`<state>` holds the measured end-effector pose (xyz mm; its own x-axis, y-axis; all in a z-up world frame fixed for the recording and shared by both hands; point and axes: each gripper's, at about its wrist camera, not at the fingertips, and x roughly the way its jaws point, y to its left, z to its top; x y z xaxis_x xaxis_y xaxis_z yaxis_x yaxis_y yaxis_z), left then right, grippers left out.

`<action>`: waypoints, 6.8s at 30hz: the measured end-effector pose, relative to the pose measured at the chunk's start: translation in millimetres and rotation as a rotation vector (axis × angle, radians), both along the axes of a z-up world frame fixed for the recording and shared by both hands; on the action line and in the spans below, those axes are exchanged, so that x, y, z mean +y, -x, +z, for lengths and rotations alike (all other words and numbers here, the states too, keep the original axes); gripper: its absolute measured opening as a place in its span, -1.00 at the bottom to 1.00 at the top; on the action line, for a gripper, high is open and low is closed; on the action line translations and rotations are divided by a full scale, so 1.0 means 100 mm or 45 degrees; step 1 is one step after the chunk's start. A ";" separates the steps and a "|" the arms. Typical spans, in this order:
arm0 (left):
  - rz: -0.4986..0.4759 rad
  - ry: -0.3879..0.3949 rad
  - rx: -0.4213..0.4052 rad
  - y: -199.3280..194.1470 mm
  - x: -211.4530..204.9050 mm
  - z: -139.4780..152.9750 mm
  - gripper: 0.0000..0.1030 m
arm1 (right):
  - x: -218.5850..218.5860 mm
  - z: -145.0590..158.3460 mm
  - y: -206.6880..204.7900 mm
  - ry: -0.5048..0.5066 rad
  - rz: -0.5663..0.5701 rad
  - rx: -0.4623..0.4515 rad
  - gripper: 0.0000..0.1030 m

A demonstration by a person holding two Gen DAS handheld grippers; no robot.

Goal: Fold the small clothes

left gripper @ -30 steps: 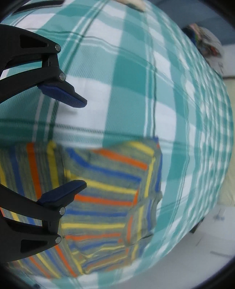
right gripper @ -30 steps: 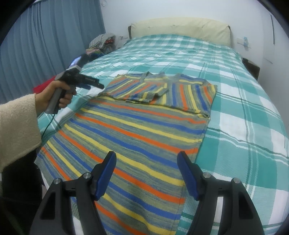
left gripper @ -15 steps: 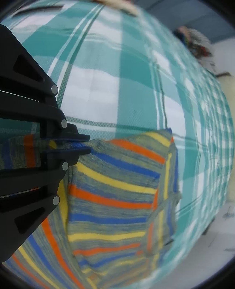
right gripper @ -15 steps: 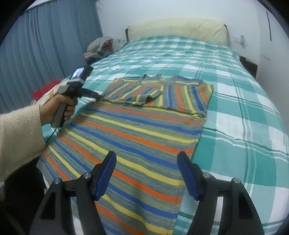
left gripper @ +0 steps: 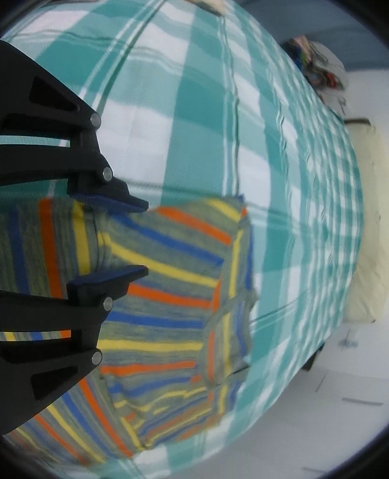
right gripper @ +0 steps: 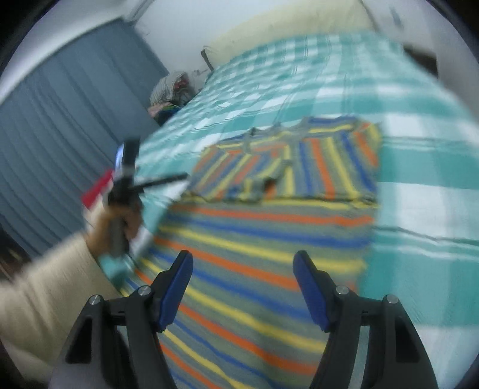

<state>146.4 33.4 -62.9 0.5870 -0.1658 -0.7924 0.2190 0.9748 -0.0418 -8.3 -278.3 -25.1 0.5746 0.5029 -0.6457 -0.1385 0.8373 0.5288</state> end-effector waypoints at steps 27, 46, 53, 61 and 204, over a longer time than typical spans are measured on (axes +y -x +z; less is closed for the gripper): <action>-0.005 0.085 0.045 -0.02 0.08 -0.26 -0.39 | 0.39 -0.83 -1.05 -0.016 -0.147 0.353 -0.85; -0.105 -0.051 0.095 1.29 -0.28 0.28 0.78 | 0.21 -0.12 0.74 0.767 -0.058 -0.015 0.27; -0.064 0.013 0.126 1.91 -0.24 0.15 0.87 | 0.27 -0.18 0.97 0.804 -0.163 -0.087 0.38; -0.042 -0.110 0.068 1.96 -0.21 0.03 0.87 | 0.11 -0.27 0.96 0.803 -0.260 -0.006 0.47; -0.241 -0.161 0.004 1.13 -0.28 0.66 0.82 | -0.02 -0.04 -0.05 0.726 -0.041 0.077 0.20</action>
